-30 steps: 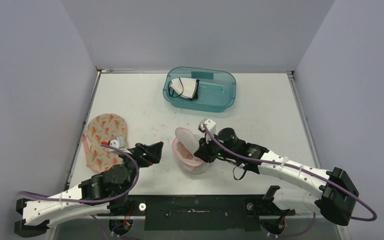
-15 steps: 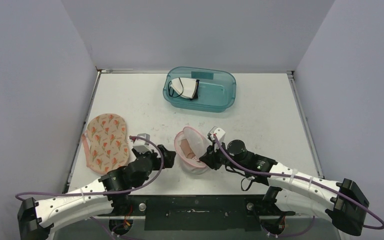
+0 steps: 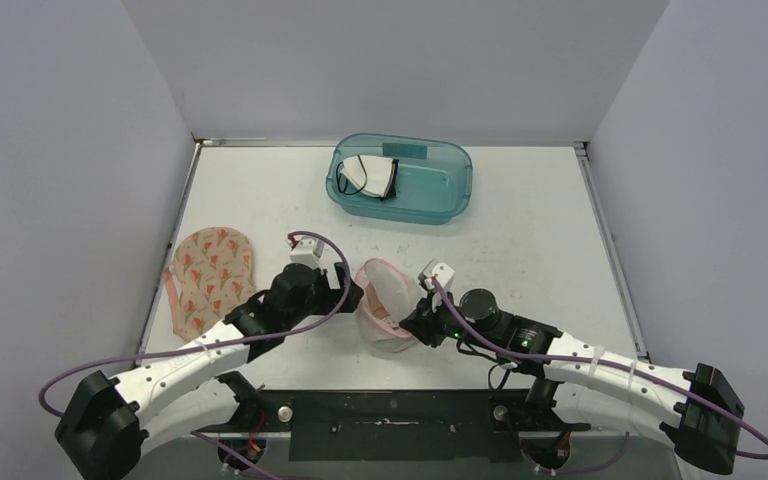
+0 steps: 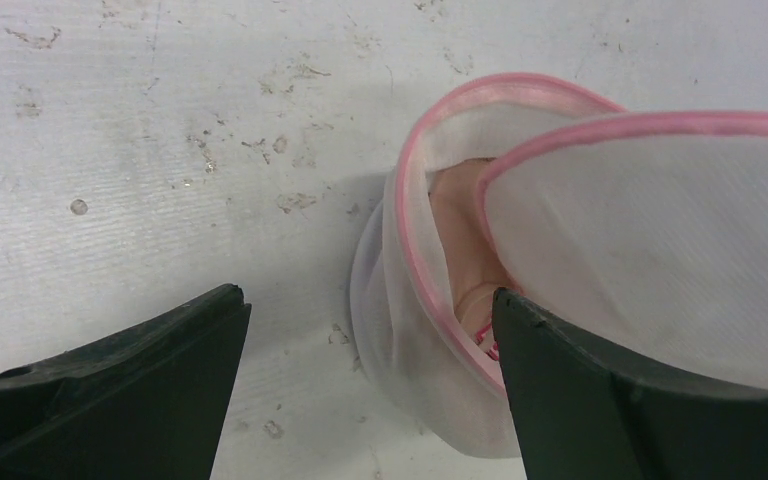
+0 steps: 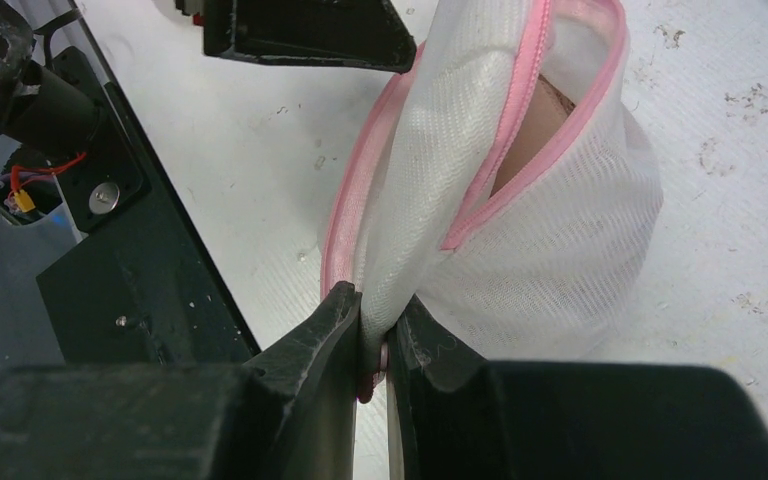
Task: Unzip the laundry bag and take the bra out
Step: Open the laundry bag at the center of the board.
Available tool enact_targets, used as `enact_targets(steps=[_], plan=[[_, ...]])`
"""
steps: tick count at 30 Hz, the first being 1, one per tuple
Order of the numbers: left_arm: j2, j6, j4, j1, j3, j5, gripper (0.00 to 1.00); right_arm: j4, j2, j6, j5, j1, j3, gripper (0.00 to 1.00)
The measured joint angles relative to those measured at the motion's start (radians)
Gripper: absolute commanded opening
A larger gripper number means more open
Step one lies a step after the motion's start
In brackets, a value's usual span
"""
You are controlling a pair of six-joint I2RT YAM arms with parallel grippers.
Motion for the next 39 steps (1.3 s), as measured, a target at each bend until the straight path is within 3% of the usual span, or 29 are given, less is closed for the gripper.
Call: enact_targets(steps=[5,9,15,22,25,32,39], plan=[[0.058,0.024,0.071,0.088,0.000,0.103,0.83,0.000,-0.010,0.003,0.001,0.009,-0.009,0.05],[0.118,0.040,0.134,0.099,0.013,0.152,0.72,0.000,-0.019,0.005,0.002,0.015,-0.023,0.05],[0.241,0.066,0.193,0.106,0.072,0.192,0.64,0.000,-0.045,0.007,0.002,0.020,-0.027,0.05],[0.309,0.072,0.241,0.117,0.073,0.223,0.24,0.001,-0.077,0.014,0.004,0.032,-0.038,0.05],[0.322,0.071,0.254,0.117,0.072,0.235,0.02,0.000,-0.084,0.018,0.009,0.033,-0.044,0.05],[0.265,0.051,0.292,0.117,0.030,0.249,0.00,0.021,-0.090,0.036,0.043,0.033,-0.044,0.05],[-0.079,-0.023,0.319,0.114,-0.091,0.139,0.00,0.183,0.034,0.084,-0.016,-0.037,-0.011,0.05]])
